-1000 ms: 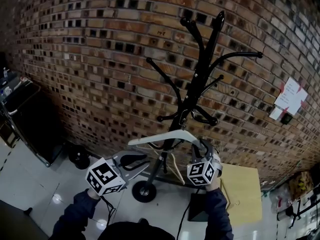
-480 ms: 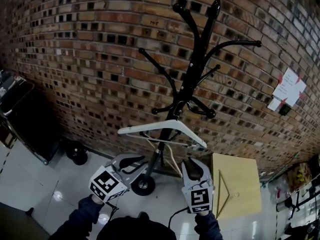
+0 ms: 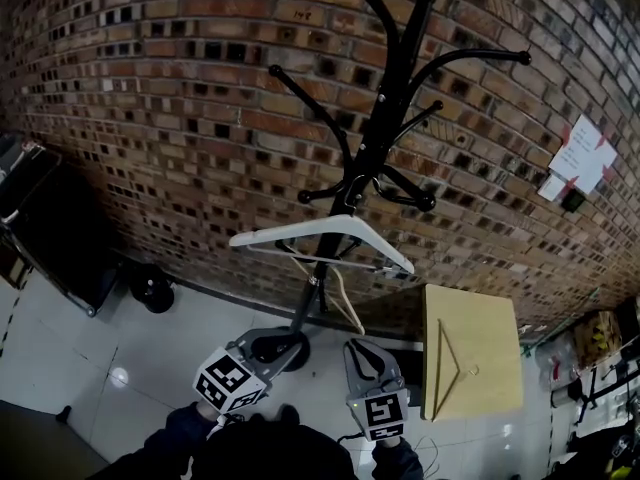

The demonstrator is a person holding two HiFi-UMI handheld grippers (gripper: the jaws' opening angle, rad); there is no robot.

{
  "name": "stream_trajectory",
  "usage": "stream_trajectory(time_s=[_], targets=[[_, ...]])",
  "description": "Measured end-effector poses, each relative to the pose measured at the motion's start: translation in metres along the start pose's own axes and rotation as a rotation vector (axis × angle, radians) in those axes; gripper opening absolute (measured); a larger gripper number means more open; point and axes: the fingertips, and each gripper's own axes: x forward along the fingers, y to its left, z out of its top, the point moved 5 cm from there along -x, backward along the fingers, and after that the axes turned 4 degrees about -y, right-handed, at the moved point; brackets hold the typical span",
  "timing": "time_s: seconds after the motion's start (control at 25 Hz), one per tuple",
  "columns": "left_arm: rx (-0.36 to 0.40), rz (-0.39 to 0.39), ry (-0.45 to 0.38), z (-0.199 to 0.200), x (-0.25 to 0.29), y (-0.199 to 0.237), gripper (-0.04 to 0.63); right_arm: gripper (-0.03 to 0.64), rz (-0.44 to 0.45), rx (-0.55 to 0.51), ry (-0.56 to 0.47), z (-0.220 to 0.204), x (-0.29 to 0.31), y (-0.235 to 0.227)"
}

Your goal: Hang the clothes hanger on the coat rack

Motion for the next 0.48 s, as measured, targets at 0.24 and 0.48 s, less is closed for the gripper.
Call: stream_trajectory(time_s=[0.24,0.48], targets=[[0.025,0.000,0.006,0.0035,-0.0018,0.0013,0.015,0.021,-0.007,-0.014,-0.008,0.0044,0.0027,-0.0025],[0.035,0.004,-0.005,0.0078,-0.0032,0.0026,0.014,0.014,0.004,-0.034,-0.013,0.0094,0.0058,0.0003]])
